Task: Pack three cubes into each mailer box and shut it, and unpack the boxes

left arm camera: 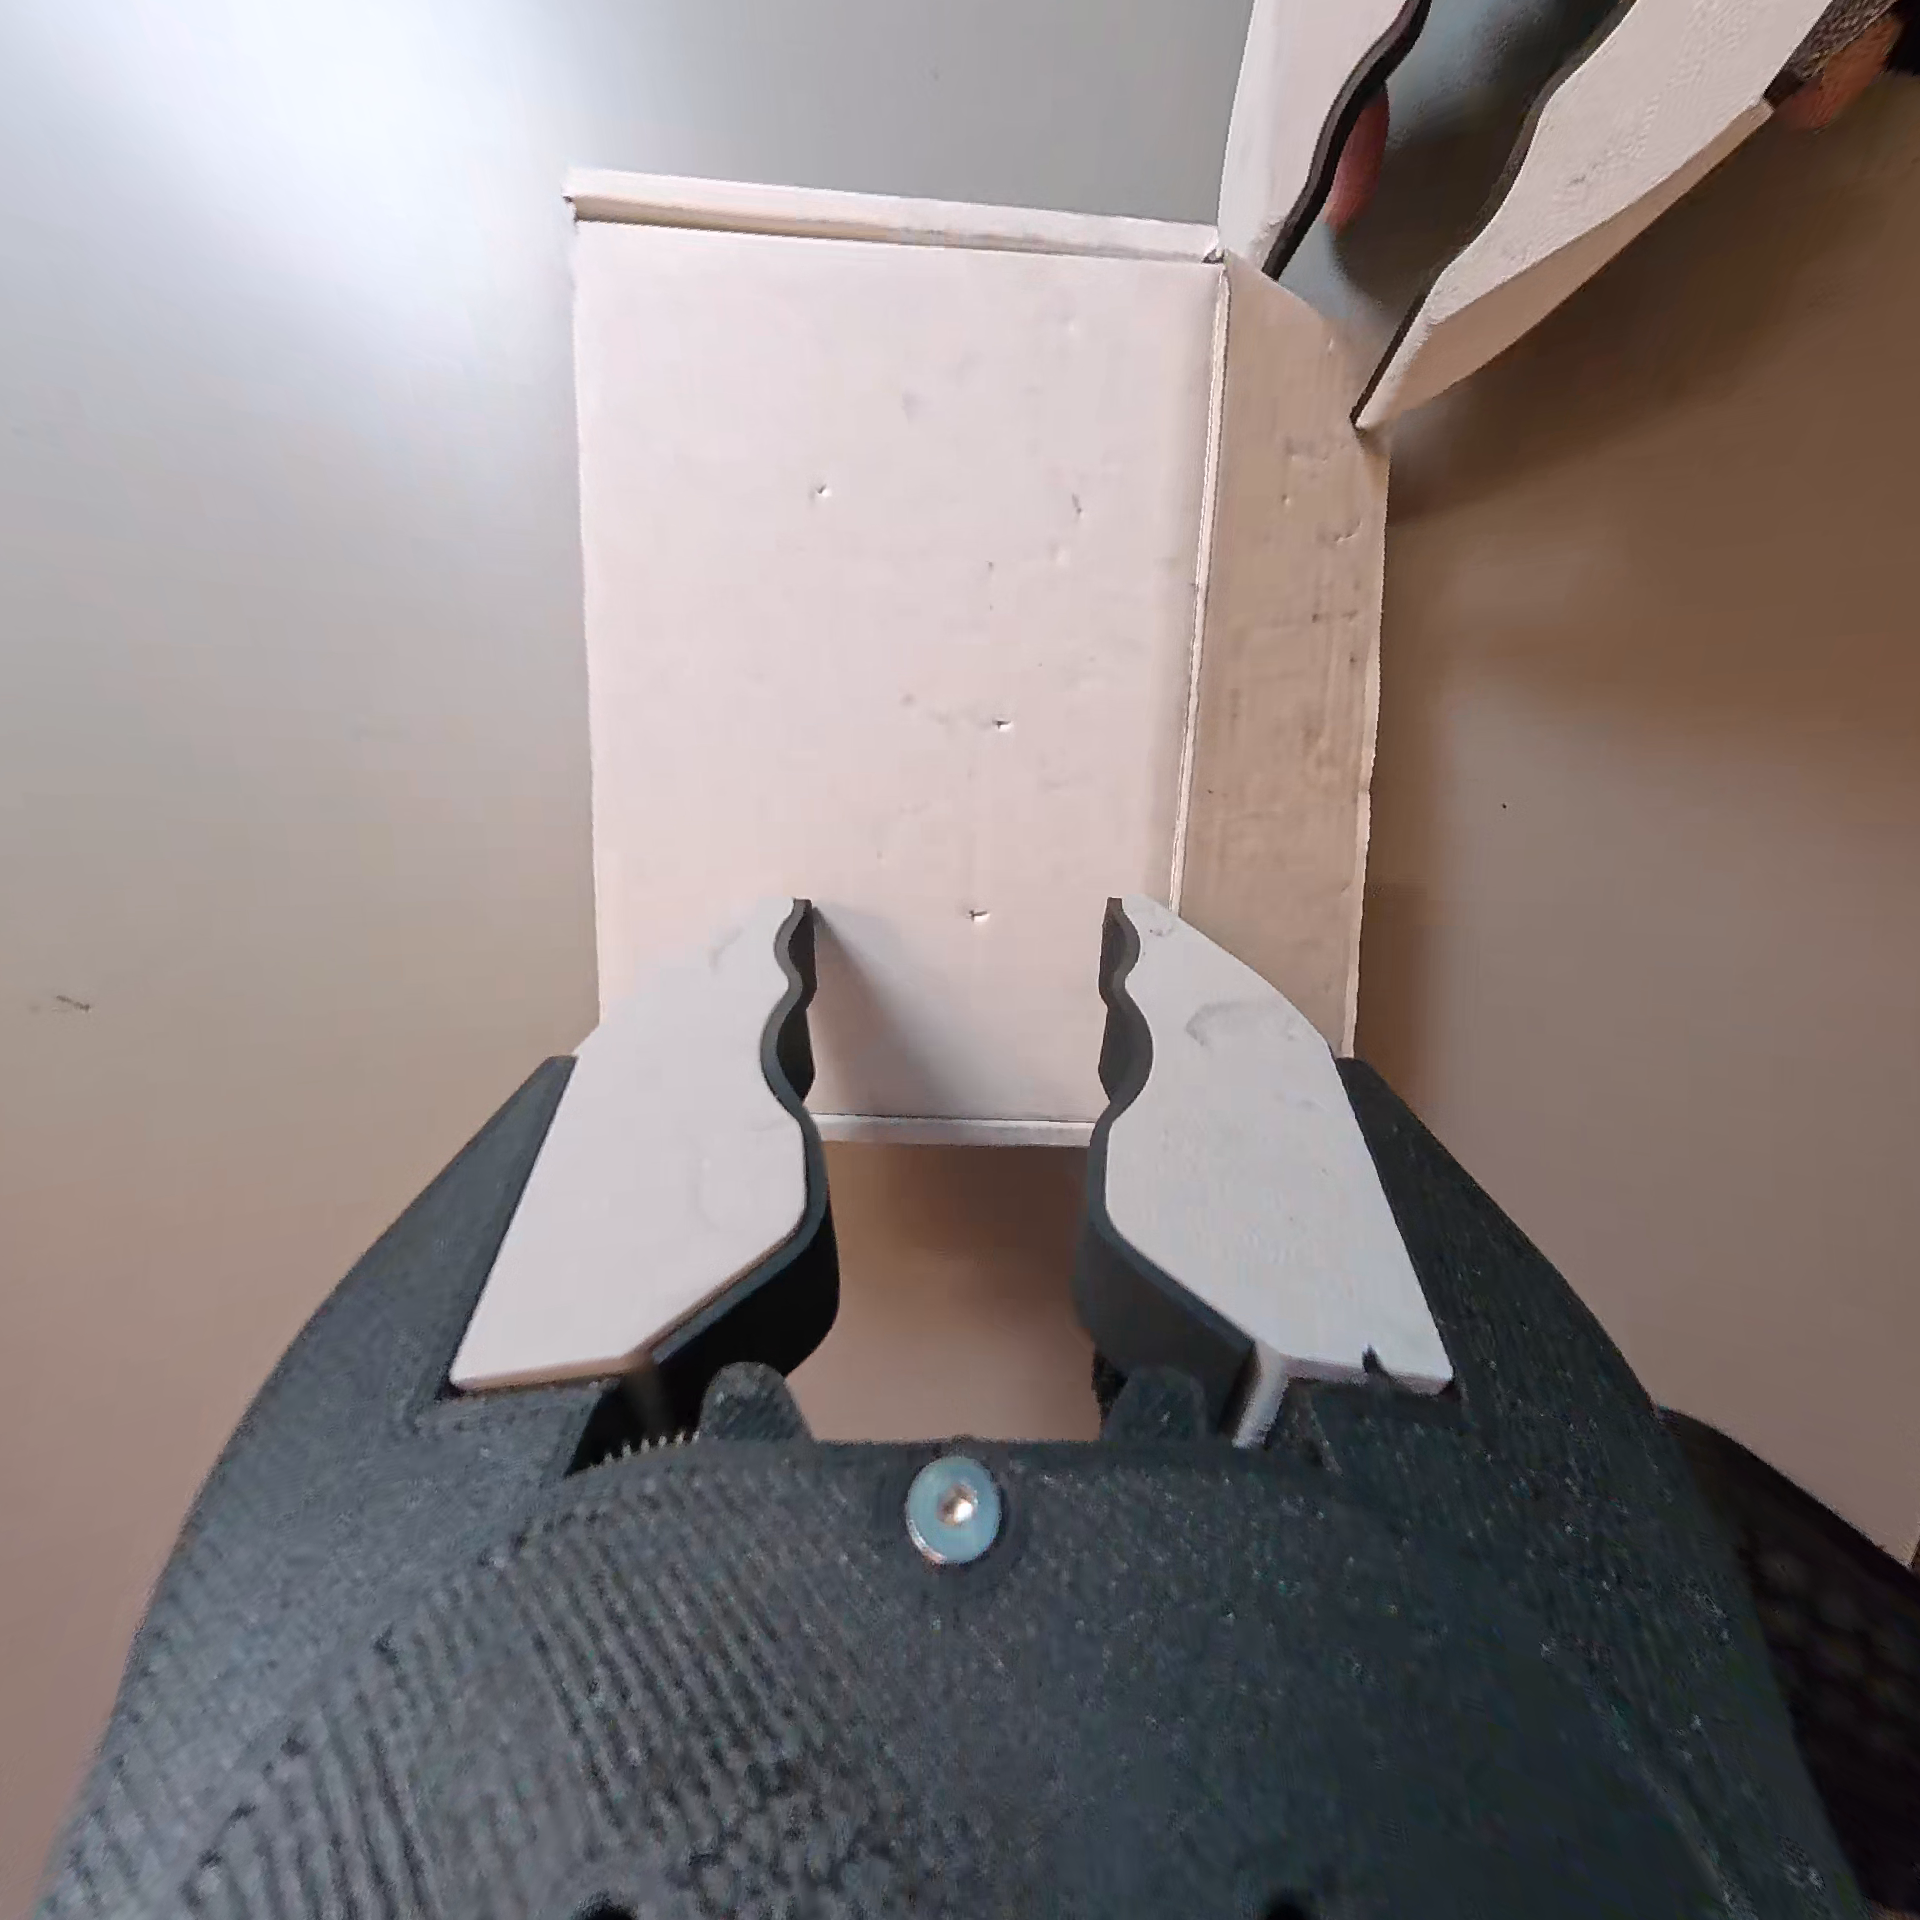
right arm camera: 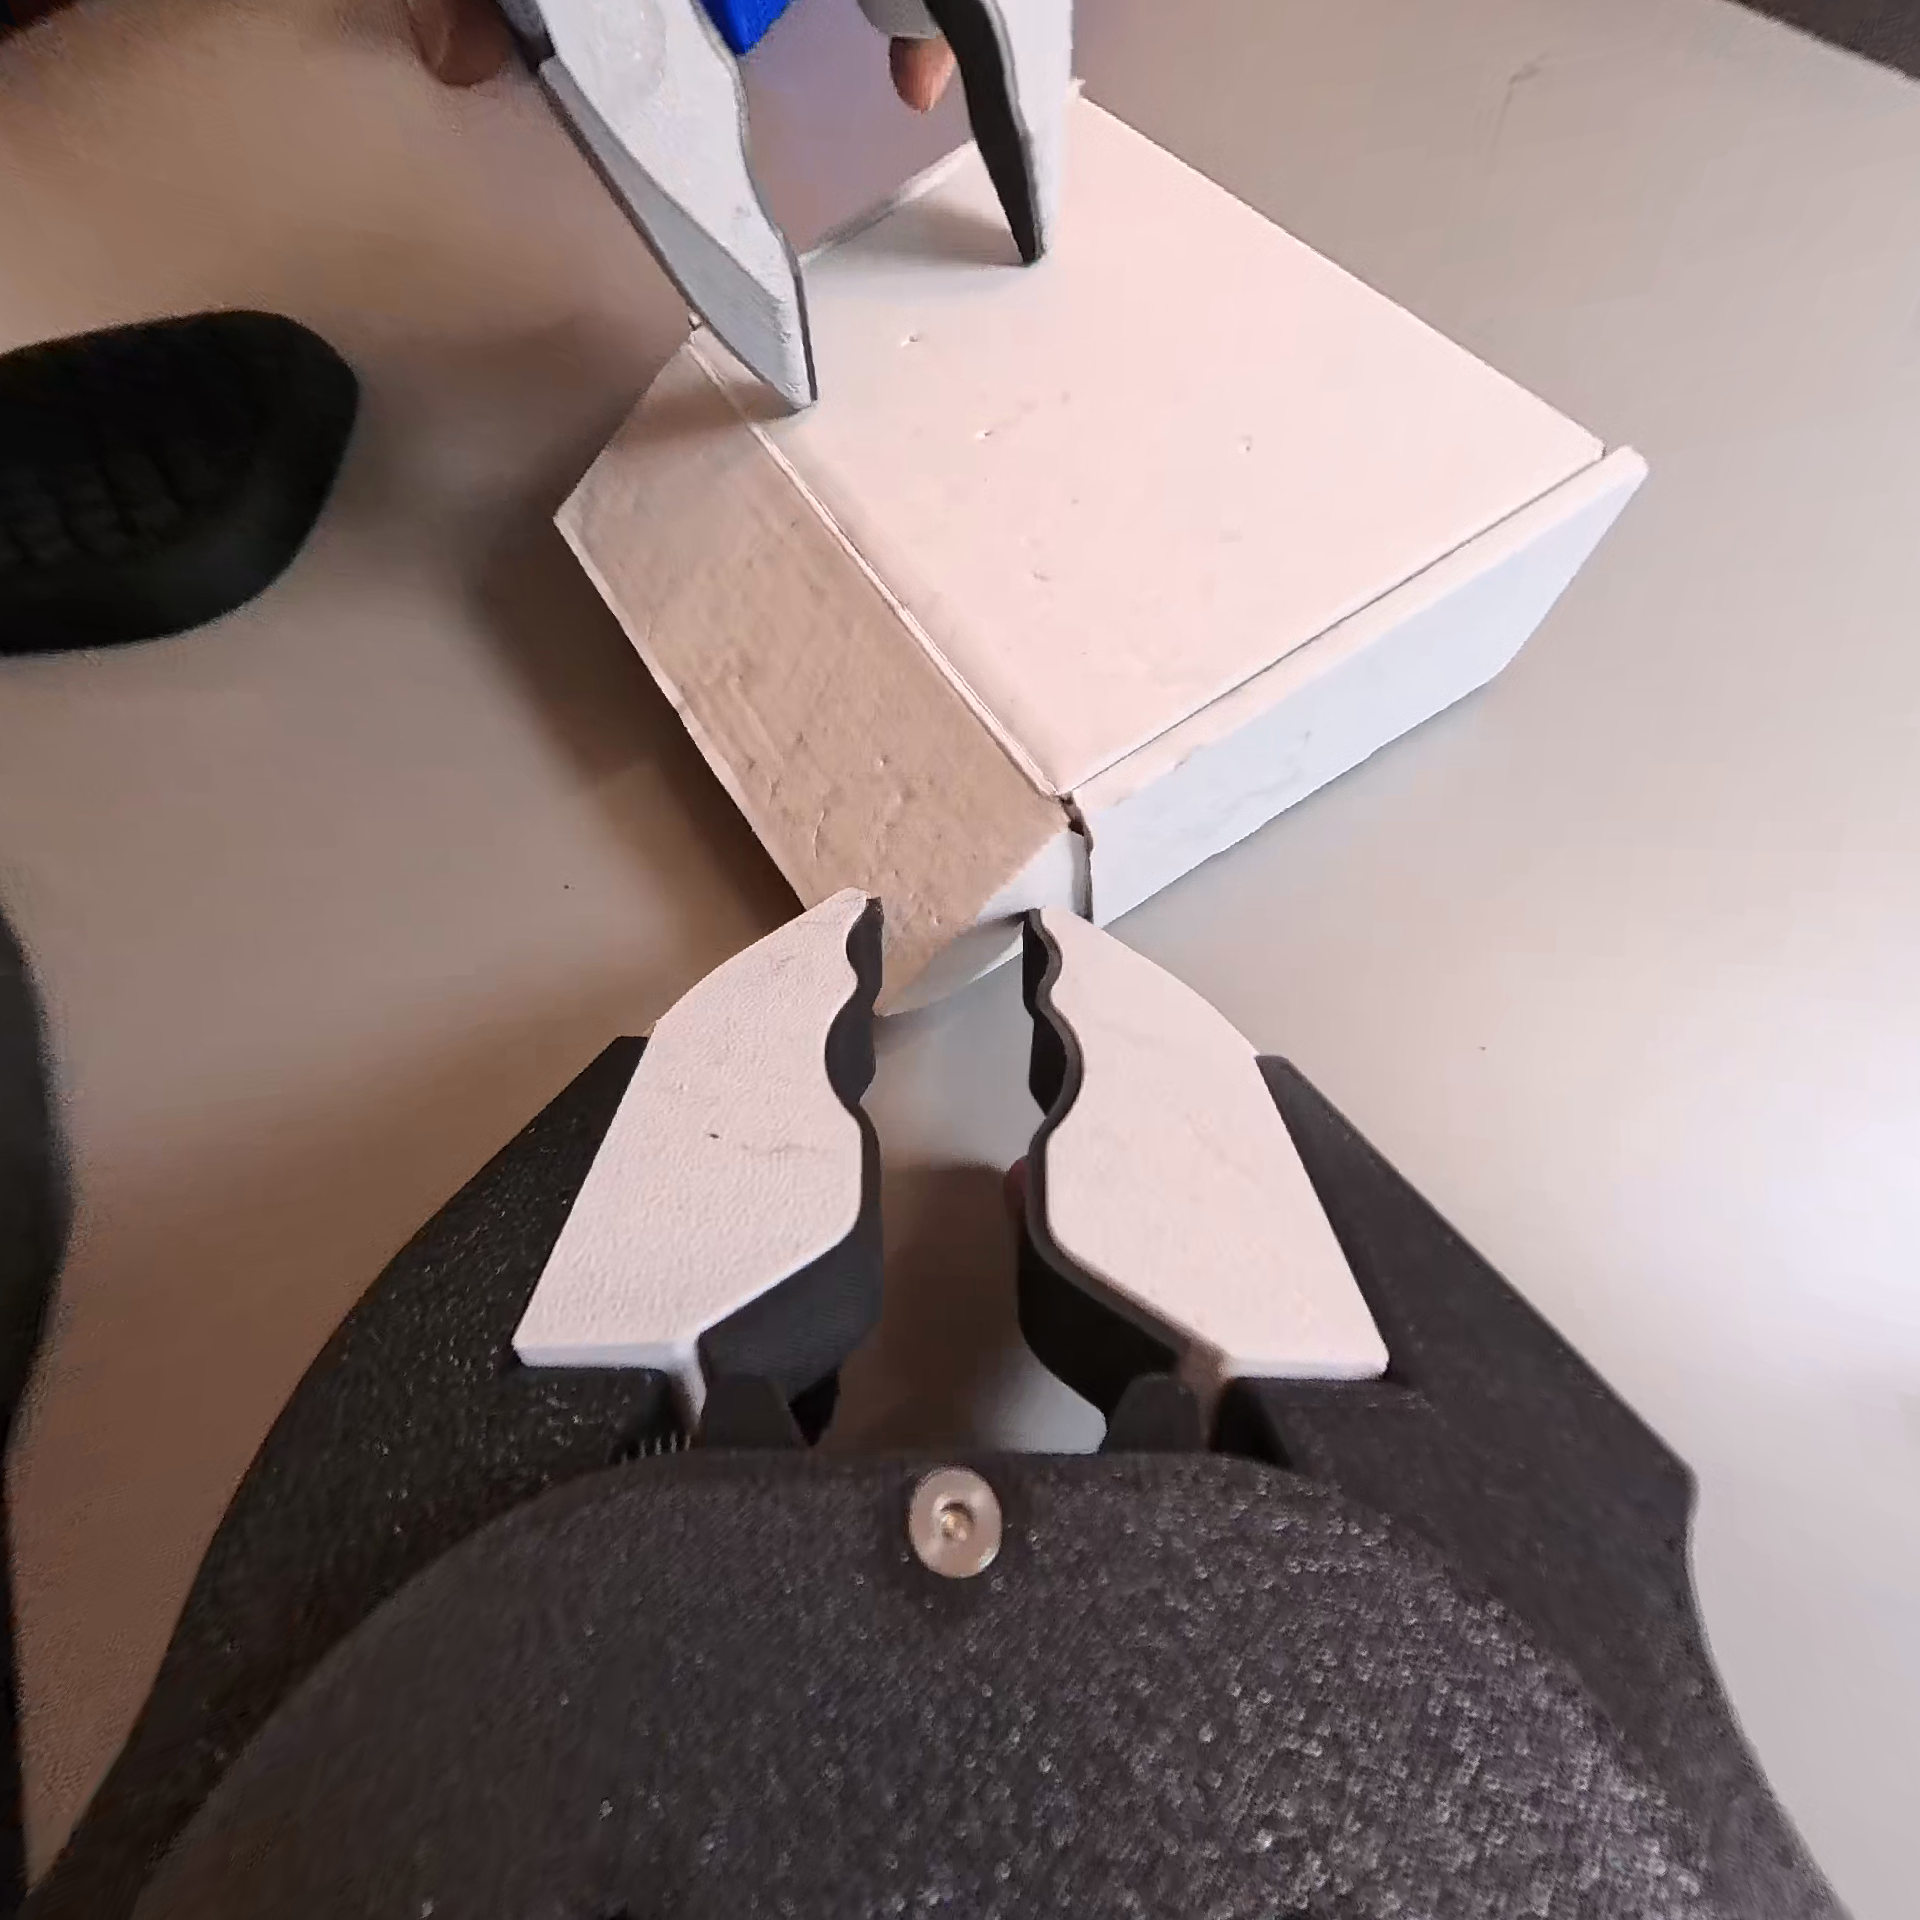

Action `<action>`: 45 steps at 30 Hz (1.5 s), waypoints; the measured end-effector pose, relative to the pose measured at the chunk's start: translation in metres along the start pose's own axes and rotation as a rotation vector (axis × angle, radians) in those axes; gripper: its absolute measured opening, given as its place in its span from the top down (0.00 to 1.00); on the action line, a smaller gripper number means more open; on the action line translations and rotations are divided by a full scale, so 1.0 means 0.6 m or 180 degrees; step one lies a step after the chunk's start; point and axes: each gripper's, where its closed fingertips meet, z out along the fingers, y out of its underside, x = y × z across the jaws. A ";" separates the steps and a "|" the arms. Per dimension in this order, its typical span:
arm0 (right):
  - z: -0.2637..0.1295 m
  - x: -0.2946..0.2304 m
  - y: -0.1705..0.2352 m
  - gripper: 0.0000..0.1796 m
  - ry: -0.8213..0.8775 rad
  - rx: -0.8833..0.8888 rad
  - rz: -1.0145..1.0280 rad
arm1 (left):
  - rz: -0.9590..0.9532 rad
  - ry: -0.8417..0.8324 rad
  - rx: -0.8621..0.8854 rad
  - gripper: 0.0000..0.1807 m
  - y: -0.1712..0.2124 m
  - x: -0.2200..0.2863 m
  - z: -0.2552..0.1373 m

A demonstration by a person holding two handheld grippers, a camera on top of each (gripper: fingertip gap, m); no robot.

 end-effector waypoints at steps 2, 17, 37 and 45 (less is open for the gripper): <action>0.001 0.002 0.001 0.86 0.0070 -0.0007 -0.0216 | 0.0041 0.0030 -0.0105 0.71 0.000 0.000 0.001; 0.008 0.014 0.004 0.87 0.0131 0.0107 -0.1373 | 0.0247 0.0175 -0.0373 0.73 0.004 -0.003 0.001; -0.047 -0.021 -0.059 0.67 0.0495 0.0297 -0.1557 | -0.0029 -0.0378 0.0964 0.67 0.044 0.028 -0.056; -0.003 0.025 -0.104 0.56 0.0172 -0.0448 -0.1660 | -0.0826 -0.0089 0.1140 0.72 0.083 0.117 -0.004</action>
